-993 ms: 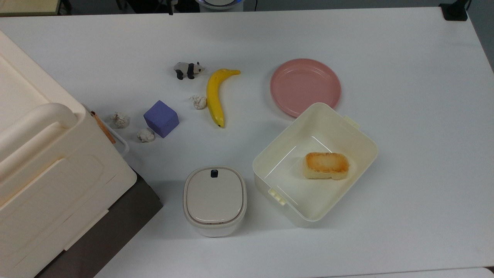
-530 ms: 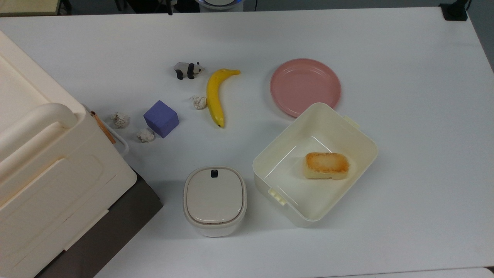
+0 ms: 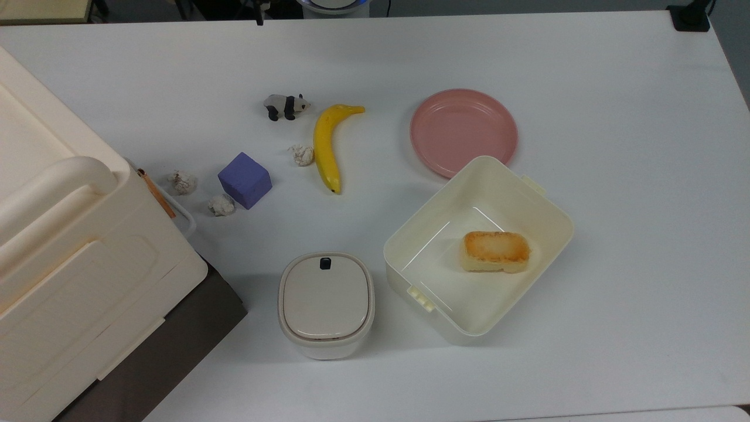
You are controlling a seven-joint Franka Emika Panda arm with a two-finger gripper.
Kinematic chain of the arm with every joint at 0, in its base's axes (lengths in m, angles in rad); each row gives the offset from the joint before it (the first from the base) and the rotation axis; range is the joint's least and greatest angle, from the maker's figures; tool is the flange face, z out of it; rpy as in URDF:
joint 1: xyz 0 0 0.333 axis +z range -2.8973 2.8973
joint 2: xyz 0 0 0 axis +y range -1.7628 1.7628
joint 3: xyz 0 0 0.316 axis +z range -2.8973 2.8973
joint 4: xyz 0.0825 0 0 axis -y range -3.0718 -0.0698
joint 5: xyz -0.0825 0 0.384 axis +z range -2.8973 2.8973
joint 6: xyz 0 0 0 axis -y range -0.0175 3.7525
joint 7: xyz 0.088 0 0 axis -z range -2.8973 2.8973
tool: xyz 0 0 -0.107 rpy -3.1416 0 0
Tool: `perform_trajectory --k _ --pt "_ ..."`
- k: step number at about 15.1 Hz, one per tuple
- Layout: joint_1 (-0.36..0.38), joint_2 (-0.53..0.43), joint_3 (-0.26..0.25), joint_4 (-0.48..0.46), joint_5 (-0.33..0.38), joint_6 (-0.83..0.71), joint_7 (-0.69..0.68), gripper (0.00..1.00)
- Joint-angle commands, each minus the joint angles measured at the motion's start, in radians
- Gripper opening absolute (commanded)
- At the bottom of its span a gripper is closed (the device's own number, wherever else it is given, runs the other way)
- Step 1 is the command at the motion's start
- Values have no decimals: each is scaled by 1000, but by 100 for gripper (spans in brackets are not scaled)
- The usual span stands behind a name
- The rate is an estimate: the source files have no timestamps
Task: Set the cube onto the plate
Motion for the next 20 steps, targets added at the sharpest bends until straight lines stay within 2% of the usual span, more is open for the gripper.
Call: perform_trajectory --k 1,11,16,18,20 --pt "3 -29 -1 -37 -2 16 -12 100" --pt "-10 -34 -2 -40 -1 15 -26 100" --pt "2 -43 4 -118 -1 42 -54 100" --pt "0 -43 21 -158 5 105 13 100" --pt "3 -38 22 -218 31 215 263 100"
